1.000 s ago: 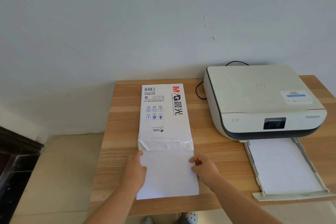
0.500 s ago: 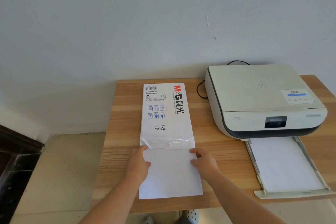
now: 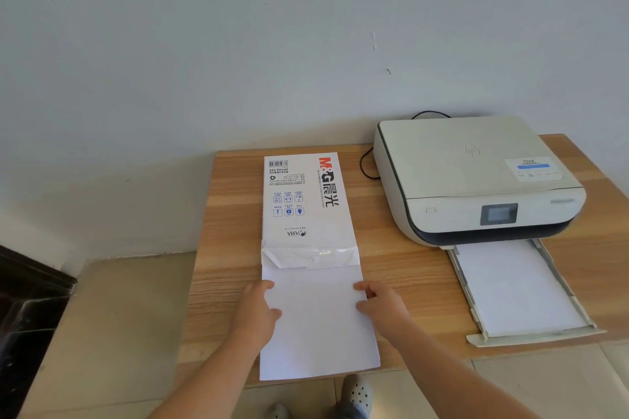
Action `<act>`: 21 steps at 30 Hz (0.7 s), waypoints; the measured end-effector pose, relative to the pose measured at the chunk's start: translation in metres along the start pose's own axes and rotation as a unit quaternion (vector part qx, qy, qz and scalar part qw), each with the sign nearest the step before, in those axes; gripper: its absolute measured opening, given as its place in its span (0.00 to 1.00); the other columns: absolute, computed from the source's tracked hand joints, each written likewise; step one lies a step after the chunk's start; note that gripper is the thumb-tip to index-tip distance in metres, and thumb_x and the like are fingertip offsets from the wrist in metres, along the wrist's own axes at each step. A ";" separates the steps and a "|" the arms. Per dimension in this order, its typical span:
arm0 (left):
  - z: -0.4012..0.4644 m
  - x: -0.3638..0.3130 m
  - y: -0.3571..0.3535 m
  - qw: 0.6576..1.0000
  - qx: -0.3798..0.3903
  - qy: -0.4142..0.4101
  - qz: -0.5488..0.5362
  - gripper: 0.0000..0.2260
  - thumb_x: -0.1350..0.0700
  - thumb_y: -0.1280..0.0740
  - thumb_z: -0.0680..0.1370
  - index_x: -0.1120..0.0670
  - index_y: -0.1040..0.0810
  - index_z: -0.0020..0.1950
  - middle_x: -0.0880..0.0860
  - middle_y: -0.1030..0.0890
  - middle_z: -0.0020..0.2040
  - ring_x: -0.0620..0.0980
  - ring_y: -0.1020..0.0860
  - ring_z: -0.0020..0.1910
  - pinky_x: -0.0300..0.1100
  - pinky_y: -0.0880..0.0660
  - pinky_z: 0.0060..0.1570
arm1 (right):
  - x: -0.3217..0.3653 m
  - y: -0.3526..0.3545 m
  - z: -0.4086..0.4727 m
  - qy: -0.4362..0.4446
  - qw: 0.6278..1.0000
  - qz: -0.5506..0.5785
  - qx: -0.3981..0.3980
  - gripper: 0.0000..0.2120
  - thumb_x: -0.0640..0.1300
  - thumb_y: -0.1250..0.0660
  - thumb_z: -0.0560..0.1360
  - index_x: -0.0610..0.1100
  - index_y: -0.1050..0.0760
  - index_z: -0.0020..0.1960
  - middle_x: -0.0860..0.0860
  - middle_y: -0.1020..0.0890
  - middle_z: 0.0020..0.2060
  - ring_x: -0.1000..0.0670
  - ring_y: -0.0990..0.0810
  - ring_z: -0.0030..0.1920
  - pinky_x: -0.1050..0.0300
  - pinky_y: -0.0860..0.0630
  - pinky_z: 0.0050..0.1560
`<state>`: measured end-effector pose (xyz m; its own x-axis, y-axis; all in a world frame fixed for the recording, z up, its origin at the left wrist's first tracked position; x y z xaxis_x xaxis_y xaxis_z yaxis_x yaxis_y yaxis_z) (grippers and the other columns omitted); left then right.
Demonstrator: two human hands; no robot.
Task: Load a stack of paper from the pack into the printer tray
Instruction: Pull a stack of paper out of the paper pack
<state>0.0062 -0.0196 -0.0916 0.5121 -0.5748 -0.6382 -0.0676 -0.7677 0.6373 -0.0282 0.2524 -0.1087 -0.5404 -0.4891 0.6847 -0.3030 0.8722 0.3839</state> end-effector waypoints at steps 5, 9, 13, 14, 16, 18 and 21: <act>-0.011 0.002 0.001 1.000 -0.003 -0.003 0.000 0.23 0.63 0.31 0.74 0.53 0.30 0.67 0.53 0.32 0.67 0.49 0.29 0.56 0.39 0.29 0.49 | -0.006 -0.003 -0.008 0.004 1.000 -0.005 0.010 0.18 0.35 0.35 0.73 0.49 0.24 0.60 0.49 0.23 0.50 0.48 0.21 0.49 0.54 0.21 0.50; -0.024 0.002 0.003 1.000 -0.016 -0.004 0.003 0.22 0.63 0.32 0.75 0.53 0.30 0.67 0.52 0.32 0.67 0.46 0.33 0.54 0.38 0.32 0.48 | -0.006 -0.003 -0.014 0.019 0.999 -0.026 0.021 0.17 0.35 0.35 0.72 0.48 0.24 0.59 0.50 0.24 0.44 0.49 0.22 0.45 0.55 0.21 0.46; -0.038 -0.003 0.004 1.000 -0.024 0.009 -0.003 0.22 0.63 0.31 0.75 0.52 0.30 0.67 0.53 0.32 0.67 0.47 0.31 0.55 0.37 0.32 0.47 | -0.004 -0.001 -0.021 0.035 0.998 -0.045 0.041 0.20 0.35 0.35 0.73 0.49 0.26 0.63 0.48 0.22 0.48 0.48 0.21 0.46 0.56 0.20 0.44; -0.041 -0.004 0.004 1.000 -0.025 0.011 -0.004 0.21 0.63 0.31 0.74 0.52 0.29 0.66 0.52 0.32 0.67 0.47 0.31 0.54 0.37 0.32 0.46 | -0.004 0.000 -0.023 0.037 0.997 -0.049 0.045 0.21 0.35 0.35 0.73 0.49 0.27 0.64 0.49 0.22 0.47 0.49 0.21 0.46 0.59 0.22 0.41; -0.049 -0.005 0.003 1.000 -0.028 0.012 -0.006 0.21 0.63 0.31 0.74 0.52 0.29 0.66 0.52 0.31 0.67 0.47 0.31 0.53 0.37 0.32 0.46 | -0.003 0.002 -0.029 0.044 0.996 -0.055 0.051 0.22 0.36 0.36 0.74 0.48 0.28 0.66 0.51 0.24 0.44 0.52 0.22 0.43 0.64 0.27 0.36; -0.056 -0.005 0.003 0.999 -0.031 0.014 -0.007 0.21 0.63 0.30 0.74 0.53 0.29 0.66 0.52 0.31 0.66 0.46 0.31 0.53 0.37 0.33 0.46 | -0.002 0.005 -0.035 0.052 0.995 -0.061 0.055 0.22 0.35 0.35 0.74 0.47 0.28 0.67 0.53 0.26 0.42 0.54 0.25 0.40 0.66 0.29 0.34; -0.067 -0.003 0.003 0.999 -0.034 0.019 -0.008 0.22 0.63 0.29 0.73 0.53 0.28 0.65 0.53 0.31 0.64 0.47 0.30 0.52 0.37 0.33 0.45 | -0.004 0.006 -0.043 0.058 0.994 -0.072 0.063 0.22 0.35 0.35 0.73 0.45 0.29 0.67 0.53 0.27 0.41 0.55 0.26 0.39 0.66 0.30 0.33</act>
<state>0.0623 -0.0011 -0.0592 0.5452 -0.5506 -0.6322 -0.0008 -0.7545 0.6563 0.0053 0.2596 -0.0822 -0.3923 -0.5985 0.6985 -0.4702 0.7831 0.4069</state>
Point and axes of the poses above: each hand's wrist, its own z-axis towards the middle knuckle, its own y-axis out of the back of the hand, x = y × z, the point moved 9 cm from there along z, towards the middle knuckle
